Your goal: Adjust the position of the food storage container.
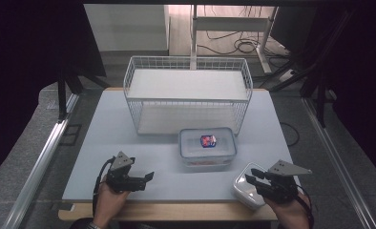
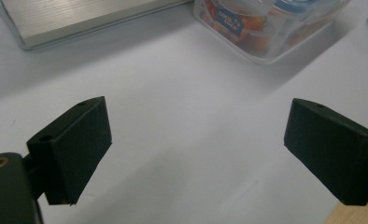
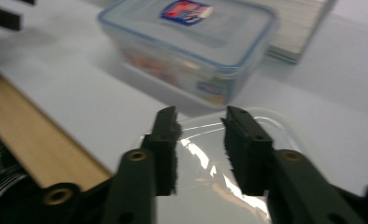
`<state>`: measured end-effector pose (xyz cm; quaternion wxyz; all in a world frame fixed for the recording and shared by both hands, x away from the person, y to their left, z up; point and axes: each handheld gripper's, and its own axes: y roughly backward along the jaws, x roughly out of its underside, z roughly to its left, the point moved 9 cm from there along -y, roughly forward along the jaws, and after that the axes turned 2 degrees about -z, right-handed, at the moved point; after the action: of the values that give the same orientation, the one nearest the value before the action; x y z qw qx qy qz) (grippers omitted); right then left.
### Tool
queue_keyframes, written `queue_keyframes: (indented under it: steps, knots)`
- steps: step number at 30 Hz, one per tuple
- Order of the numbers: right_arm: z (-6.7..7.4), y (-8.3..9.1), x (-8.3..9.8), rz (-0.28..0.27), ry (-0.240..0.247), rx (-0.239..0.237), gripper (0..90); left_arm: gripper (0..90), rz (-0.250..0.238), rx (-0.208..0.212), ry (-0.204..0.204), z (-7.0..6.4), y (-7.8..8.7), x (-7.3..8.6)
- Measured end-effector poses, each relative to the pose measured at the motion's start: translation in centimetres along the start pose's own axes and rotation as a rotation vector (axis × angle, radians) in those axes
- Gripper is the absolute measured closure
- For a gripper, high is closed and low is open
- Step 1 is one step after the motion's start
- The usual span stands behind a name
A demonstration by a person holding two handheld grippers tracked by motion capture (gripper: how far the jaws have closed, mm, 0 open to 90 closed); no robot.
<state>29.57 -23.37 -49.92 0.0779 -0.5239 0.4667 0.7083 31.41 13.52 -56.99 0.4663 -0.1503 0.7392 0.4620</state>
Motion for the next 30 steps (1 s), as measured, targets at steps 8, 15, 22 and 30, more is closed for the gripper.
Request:
queue_keyframes:
  steps: [8,15,22,30]
  knots:
    - [2.7,0.7,0.6,0.028,0.051,-0.086,89.3,7.2,-0.014,-0.02,0.009,0.4,0.2,-0.1]
    - [4.4,0.9,1.8,0.092,0.074,-0.151,89.3,7.2,0.0,-0.027,-0.014,0.2,0.1,0.0]
    - [4.3,0.4,3.6,0.15,0.076,-0.155,88.1,7.2,0.001,-0.033,-0.019,0.1,0.0,0.0]
    - [3.6,-0.2,4.0,0.158,0.074,-0.141,89.0,7.1,0.005,-0.042,-0.045,0.0,-0.2,0.1]
